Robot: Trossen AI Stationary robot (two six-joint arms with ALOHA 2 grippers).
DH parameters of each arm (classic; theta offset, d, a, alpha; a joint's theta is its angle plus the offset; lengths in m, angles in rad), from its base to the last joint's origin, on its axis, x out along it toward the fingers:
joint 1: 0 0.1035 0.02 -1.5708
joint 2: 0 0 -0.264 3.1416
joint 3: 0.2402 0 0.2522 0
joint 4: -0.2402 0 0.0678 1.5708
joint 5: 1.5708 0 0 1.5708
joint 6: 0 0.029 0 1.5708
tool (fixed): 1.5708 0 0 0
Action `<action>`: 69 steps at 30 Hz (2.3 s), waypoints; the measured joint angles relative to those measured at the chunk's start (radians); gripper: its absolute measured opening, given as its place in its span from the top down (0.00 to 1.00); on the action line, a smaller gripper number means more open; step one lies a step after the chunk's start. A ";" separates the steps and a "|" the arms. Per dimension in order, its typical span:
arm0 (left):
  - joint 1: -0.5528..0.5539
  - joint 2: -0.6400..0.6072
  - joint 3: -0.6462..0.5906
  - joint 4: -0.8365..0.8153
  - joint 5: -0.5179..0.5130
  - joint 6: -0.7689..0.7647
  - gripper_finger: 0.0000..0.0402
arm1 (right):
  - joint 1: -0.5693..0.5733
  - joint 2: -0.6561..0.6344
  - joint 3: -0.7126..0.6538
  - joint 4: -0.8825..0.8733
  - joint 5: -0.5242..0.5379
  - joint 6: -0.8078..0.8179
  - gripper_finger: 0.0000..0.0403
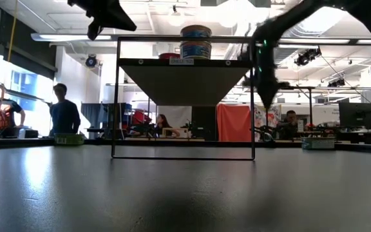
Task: Stack canned seafood by type on shelf
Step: Put the green tuna can on the shelf
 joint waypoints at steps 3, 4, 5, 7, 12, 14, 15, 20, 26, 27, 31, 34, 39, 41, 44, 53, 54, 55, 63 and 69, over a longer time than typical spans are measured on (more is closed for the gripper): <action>-0.005 -0.002 0.000 -0.017 0.001 0.000 1.00 | -0.006 -0.035 -0.159 0.045 0.008 0.062 0.99; -0.008 -0.002 0.000 -0.022 0.001 -0.001 1.00 | -0.006 -0.054 -0.207 0.062 -0.004 0.088 0.99; -0.010 -0.002 0.000 -0.026 0.000 0.000 1.00 | -0.006 -0.075 -0.260 0.084 -0.007 0.107 0.99; -0.010 -0.003 0.000 -0.024 0.000 0.010 1.00 | -0.005 -0.117 -0.363 0.120 0.030 0.139 1.00; -0.004 -0.003 0.000 -0.023 -0.005 0.030 1.00 | 0.009 -0.275 -0.590 0.276 0.097 0.297 1.00; 0.002 -0.003 0.000 -0.022 -0.006 0.049 1.00 | 0.008 -0.326 -0.668 0.326 0.120 0.382 1.00; 0.006 -0.003 0.000 -0.022 -0.006 0.051 1.00 | 0.008 -0.350 -0.702 0.346 0.127 0.426 1.00; 0.020 -0.003 0.000 -0.013 -0.006 0.046 1.00 | 0.011 -0.425 -0.854 0.448 0.168 0.590 1.00; 0.020 -0.003 0.000 -0.006 -0.010 0.043 1.00 | 0.044 -0.443 -0.923 0.528 0.257 0.651 1.00; 0.020 -0.003 0.000 -0.006 -0.010 0.043 1.00 | 0.049 -0.443 -0.928 0.528 0.263 0.653 1.00; 0.020 -0.003 0.000 -0.006 -0.010 0.043 1.00 | 0.065 -0.443 -0.955 0.532 0.284 0.655 1.00; 0.020 0.000 0.000 -0.006 -0.028 0.043 1.00 | 0.084 -0.442 -0.984 0.580 0.340 0.665 1.00; 0.020 0.004 0.000 -0.008 -0.045 0.022 1.00 | 0.095 -0.441 -1.026 0.654 0.371 0.688 1.00; 0.020 0.005 0.000 -0.008 -0.044 0.003 1.00 | 0.095 -0.443 -1.045 0.682 0.359 0.682 1.00; 0.018 0.004 0.000 -0.008 -0.044 -0.010 1.00 | 0.100 -0.448 -1.077 0.717 0.316 0.624 1.00; 0.018 0.004 0.000 -0.002 -0.044 -0.039 1.00 | 0.262 -0.448 -1.056 0.697 0.179 0.341 1.00; 0.018 0.004 0.000 0.001 -0.044 -0.046 1.00 | 0.281 -0.447 -1.047 0.689 0.150 0.305 1.00; 0.018 0.004 0.000 0.001 -0.045 -0.054 1.00 | 0.296 -0.447 -1.040 0.680 0.133 0.278 1.00; 0.018 0.004 0.000 0.001 -0.063 -0.140 1.00 | 0.432 -0.446 -1.024 0.652 0.002 0.170 1.00; -0.006 0.004 0.000 0.001 -0.063 -0.217 1.00 | 0.582 -0.446 -1.024 0.637 -0.014 0.221 1.00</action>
